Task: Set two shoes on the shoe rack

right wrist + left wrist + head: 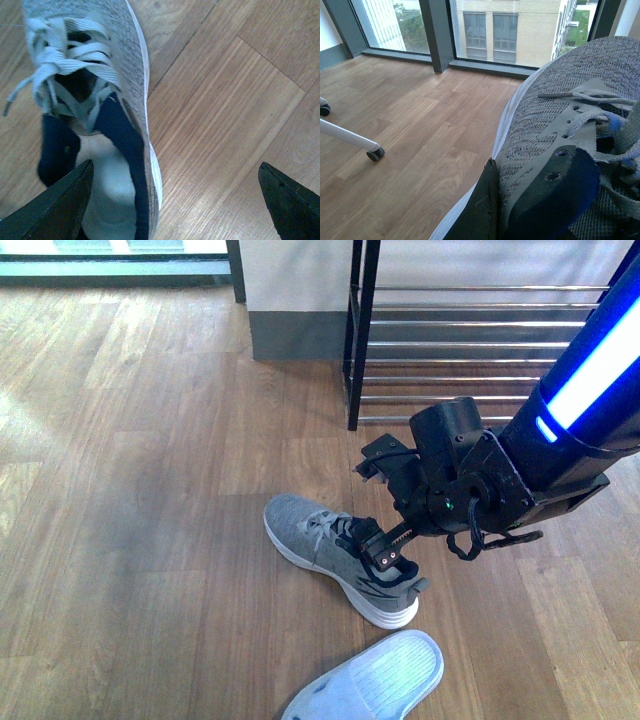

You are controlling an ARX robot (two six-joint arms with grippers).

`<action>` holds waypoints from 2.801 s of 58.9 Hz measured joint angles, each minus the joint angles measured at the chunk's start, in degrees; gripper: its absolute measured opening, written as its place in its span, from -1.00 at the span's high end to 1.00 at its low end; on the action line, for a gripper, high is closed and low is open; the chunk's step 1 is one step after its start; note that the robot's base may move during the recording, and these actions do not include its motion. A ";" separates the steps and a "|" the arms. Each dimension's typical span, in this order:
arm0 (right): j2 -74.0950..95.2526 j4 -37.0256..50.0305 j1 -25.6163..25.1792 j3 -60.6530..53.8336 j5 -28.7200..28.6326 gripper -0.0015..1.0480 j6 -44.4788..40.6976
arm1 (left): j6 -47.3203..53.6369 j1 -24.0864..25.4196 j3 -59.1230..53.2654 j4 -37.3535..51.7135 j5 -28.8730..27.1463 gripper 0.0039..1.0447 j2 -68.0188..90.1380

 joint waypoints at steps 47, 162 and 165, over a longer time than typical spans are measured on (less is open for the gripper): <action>8.26 -2.43 -0.39 9.05 -2.16 0.55 9.77 | 0.00 0.00 0.00 0.00 0.00 0.98 0.00; -131.12 -22.43 -13.92 -59.47 -12.76 0.97 8.79 | 0.02 0.00 0.00 0.00 -0.13 0.98 -0.02; -131.12 -22.43 -13.90 -59.47 -12.68 0.97 8.79 | 0.00 0.00 0.00 0.00 -0.04 0.98 0.00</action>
